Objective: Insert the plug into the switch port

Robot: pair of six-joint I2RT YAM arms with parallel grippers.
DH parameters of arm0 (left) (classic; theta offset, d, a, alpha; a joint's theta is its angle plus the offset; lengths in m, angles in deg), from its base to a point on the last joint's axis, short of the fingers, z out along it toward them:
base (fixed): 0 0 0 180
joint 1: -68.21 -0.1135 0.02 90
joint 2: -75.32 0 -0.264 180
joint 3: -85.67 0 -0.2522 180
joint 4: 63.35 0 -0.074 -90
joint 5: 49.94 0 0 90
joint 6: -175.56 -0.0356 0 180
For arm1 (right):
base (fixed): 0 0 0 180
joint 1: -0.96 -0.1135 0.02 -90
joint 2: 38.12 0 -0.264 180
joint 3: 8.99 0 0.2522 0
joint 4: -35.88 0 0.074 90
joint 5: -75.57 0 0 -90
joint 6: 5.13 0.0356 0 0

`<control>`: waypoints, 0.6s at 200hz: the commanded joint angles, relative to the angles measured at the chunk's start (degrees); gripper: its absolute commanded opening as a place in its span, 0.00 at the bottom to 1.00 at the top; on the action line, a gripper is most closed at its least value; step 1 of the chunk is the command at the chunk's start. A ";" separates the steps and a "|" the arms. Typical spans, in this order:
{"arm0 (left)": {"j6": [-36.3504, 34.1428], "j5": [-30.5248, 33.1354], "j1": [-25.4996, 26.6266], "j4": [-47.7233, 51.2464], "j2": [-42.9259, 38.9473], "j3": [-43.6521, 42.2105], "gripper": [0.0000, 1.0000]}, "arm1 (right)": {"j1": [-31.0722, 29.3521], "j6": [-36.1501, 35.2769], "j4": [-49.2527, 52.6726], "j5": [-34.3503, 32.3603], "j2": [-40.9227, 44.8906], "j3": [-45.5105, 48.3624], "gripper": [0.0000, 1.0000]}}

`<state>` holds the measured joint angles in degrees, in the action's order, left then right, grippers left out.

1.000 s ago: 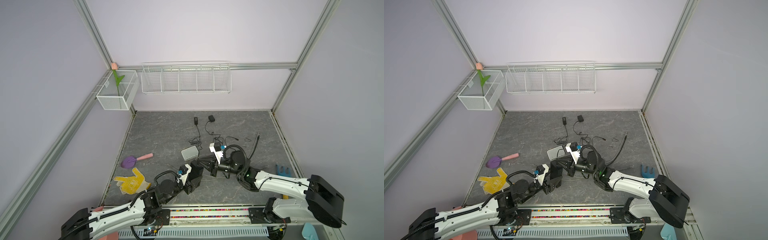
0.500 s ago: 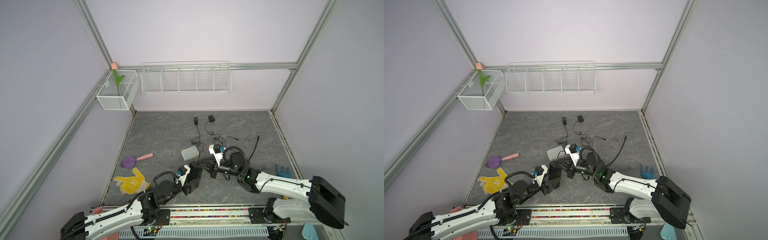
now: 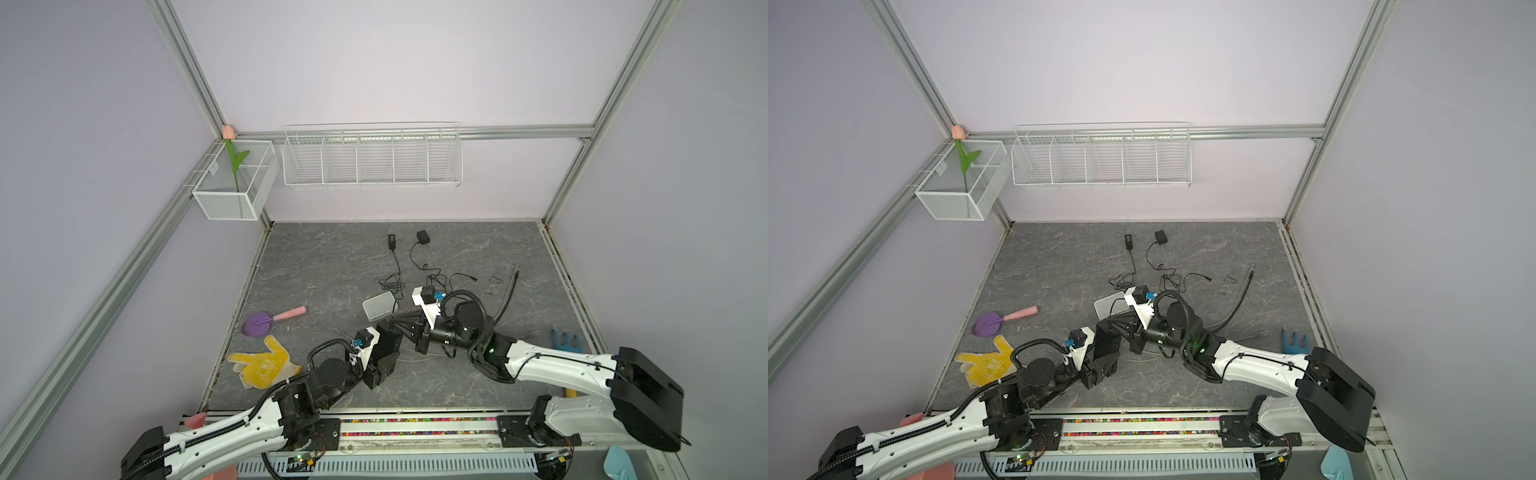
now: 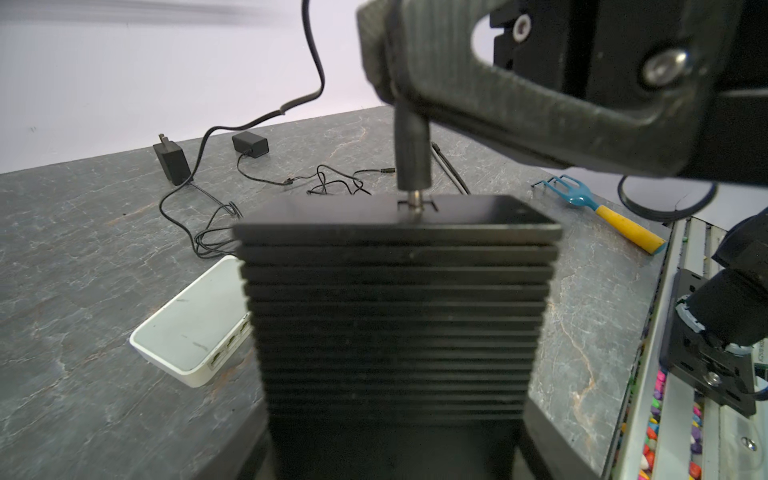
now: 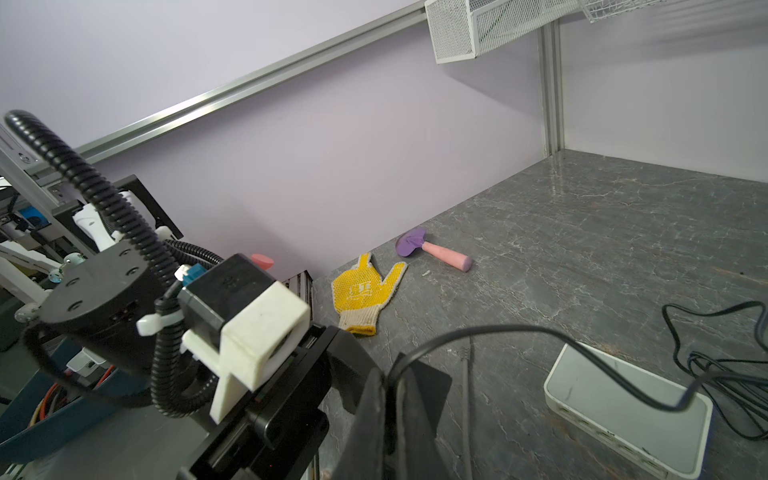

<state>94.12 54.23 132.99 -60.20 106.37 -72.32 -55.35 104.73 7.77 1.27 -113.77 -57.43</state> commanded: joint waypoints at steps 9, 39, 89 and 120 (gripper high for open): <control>-0.92 0.50 0.07 -12.42 -4.21 6.59 0.00 | -0.85 -0.84 9.82 1.02 -4.16 1.99 0.07; -1.44 0.55 0.09 -13.40 -6.01 6.56 0.00 | -0.89 -0.54 9.66 1.06 -5.39 2.00 0.07; -2.22 0.16 0.04 -14.52 -7.89 6.43 0.00 | -0.89 -0.52 10.75 0.05 -6.54 1.98 0.07; -2.91 0.43 0.05 -14.23 -9.48 6.68 0.00 | -0.90 -0.20 10.78 1.56 -7.61 1.48 0.07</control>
<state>93.86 55.76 132.72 -56.05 100.84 -72.32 -55.48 104.75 4.17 1.60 -116.88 -58.54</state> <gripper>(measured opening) 0.637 0.068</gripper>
